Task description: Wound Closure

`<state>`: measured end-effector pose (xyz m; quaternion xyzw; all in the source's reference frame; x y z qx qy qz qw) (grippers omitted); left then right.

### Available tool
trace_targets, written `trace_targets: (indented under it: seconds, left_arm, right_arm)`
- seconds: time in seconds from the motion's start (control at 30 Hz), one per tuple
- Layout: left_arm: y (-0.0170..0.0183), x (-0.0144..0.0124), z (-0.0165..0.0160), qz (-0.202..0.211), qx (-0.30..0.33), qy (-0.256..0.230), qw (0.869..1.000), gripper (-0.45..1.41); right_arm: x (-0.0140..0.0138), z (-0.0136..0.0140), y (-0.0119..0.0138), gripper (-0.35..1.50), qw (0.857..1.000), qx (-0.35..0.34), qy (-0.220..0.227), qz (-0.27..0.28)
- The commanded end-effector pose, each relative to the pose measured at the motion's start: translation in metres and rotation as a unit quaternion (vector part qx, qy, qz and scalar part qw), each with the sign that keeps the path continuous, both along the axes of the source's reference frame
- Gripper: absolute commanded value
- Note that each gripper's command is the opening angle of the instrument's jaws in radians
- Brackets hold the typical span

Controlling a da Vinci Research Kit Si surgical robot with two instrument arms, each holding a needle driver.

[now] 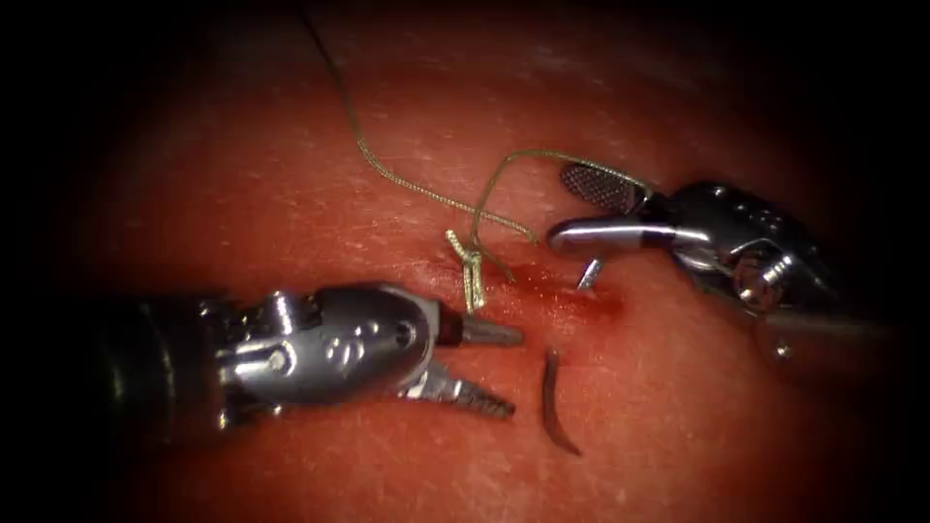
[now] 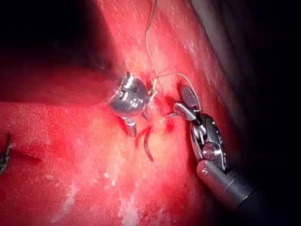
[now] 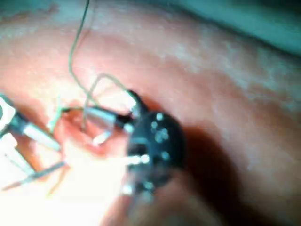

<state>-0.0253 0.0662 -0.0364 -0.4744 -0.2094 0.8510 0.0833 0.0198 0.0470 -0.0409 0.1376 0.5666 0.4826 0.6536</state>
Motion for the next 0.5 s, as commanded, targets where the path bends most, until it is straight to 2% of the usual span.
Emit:
trace_targets:
  seconds: [0.03, 0.13, 0.23, 0.5]
  left_arm:
    - [-0.0004, -0.001, 0.0006, 0.008, -0.001, -0.005, 1.0, 0.62]
    - [-0.0007, -0.0017, 0.0001, 0.014, -0.006, -0.011, 1.0, 0.62]
    - [-0.0015, -0.003, -0.0014, 0.044, -0.004, -0.035, 0.998, 0.62]
    - [-0.0017, -0.0043, -0.002, 0.058, -0.005, -0.045, 0.997, 0.62]
  right_arm:
    - [0.0007, 0.0006, -0.0001, 1.2, 1.0, 0.003, 0.001, -0.008]
    - [0.0007, 0.0006, 0.0, 1.18, 1.0, 0.012, -0.007, -0.027]
    - [0.0005, 0.0005, -0.0001, 1.23, 0.997, 0.023, -0.021, -0.072]
    - [0.0005, 0.0005, -0.0005, 1.27, 0.996, 0.025, -0.026, -0.076]
